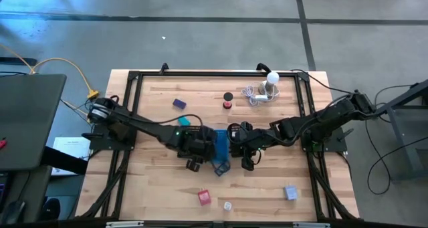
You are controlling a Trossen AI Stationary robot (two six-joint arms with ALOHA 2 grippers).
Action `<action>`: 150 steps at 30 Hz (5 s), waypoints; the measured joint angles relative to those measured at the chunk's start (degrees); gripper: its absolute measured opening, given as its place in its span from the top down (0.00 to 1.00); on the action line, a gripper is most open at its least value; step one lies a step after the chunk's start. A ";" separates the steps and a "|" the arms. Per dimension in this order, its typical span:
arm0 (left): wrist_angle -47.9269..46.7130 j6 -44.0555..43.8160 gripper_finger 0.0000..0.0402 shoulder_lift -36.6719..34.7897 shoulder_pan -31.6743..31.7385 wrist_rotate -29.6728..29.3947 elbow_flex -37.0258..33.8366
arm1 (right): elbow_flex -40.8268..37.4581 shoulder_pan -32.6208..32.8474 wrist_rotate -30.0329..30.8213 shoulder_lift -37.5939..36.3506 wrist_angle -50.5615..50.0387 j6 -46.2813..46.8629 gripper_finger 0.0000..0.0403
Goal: Pick & Place Office items
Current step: Put the green hourglass into the blue bin, then put the top violet digital clock into the left black bin
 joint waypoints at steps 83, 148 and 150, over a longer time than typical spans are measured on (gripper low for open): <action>3.26 13.77 0.40 3.56 8.49 16.60 -0.04 | -0.01 -0.01 -0.07 0.00 -2.12 -0.19 0.84; -14.23 -9.39 0.39 -10.97 -5.46 -3.75 -0.04 | -0.01 1.14 -3.64 0.00 -10.95 -1.35 0.84; -15.98 -12.29 0.39 -10.97 -6.81 -3.66 -0.10 | 0.01 1.90 -3.69 0.00 -14.79 0.07 0.84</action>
